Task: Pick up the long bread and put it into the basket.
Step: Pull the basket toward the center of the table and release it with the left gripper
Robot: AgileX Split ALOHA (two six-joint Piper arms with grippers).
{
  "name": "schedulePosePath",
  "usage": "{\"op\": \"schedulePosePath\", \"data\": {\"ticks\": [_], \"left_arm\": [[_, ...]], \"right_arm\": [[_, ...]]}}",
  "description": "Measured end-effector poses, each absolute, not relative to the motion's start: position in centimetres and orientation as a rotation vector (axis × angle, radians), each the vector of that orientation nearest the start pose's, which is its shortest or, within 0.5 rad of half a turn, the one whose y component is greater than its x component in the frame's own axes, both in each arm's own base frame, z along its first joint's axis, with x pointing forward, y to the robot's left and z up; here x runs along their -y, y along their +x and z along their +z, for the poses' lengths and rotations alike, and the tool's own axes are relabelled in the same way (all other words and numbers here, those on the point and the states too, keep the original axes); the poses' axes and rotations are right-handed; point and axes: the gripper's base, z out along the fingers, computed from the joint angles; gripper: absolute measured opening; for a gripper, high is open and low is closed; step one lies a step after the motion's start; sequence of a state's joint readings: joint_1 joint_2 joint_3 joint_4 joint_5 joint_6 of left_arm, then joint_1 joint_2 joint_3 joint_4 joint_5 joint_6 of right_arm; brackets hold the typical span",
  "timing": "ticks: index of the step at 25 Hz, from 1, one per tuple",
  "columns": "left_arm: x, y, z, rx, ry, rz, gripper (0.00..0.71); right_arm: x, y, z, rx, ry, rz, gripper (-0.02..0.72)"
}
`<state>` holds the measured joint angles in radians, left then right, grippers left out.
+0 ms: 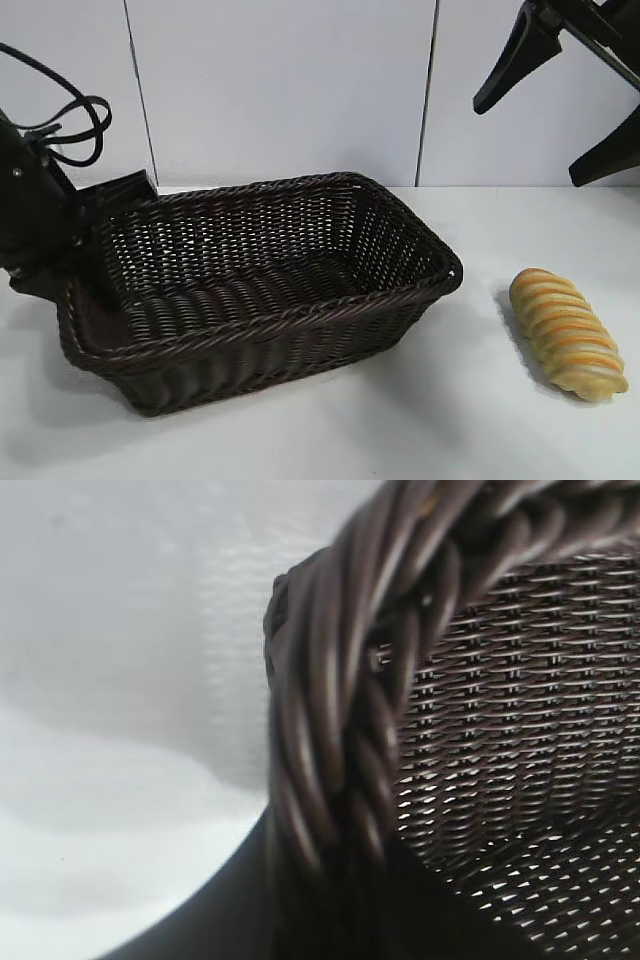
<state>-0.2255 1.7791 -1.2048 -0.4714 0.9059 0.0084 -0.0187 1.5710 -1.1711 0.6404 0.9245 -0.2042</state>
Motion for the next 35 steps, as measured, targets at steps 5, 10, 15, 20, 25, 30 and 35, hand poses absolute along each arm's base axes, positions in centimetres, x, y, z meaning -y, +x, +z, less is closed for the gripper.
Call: {"op": "schedulePosePath", "data": {"ticks": [5,10,15,20,25,30,35], "left_arm": [[11.6,34.8,24.1,-2.908,0.104,-0.65,0.097],[12.2,36.8,23.4,-2.94,0.198,-0.659,0.097],[12.5,38.0,20.7,-2.992,0.227,-0.654,0.097],[12.7,38.8,17.6,-3.035,0.222,-0.656,0.097],[12.9,39.2,16.6,-3.025,0.214,-0.67,0.097],[13.2,39.4,16.8,-2.998,0.178,-0.722,0.335],[13.3,39.5,16.9,-2.995,0.161,-0.734,0.651]], "right_arm": [[-3.7,31.9,27.7,-2.661,0.163,0.732,0.694],[-3.7,31.9,27.7,-2.661,0.163,0.732,0.694],[-3.8,31.9,27.7,-2.66,0.163,0.732,0.694],[-3.8,31.9,27.7,-2.66,0.164,0.733,0.694],[-3.8,31.9,27.7,-2.659,0.165,0.735,0.694],[-3.8,31.9,27.7,-2.659,0.164,0.735,0.694],[-3.8,31.9,27.7,-2.659,0.164,0.735,0.694]]}}
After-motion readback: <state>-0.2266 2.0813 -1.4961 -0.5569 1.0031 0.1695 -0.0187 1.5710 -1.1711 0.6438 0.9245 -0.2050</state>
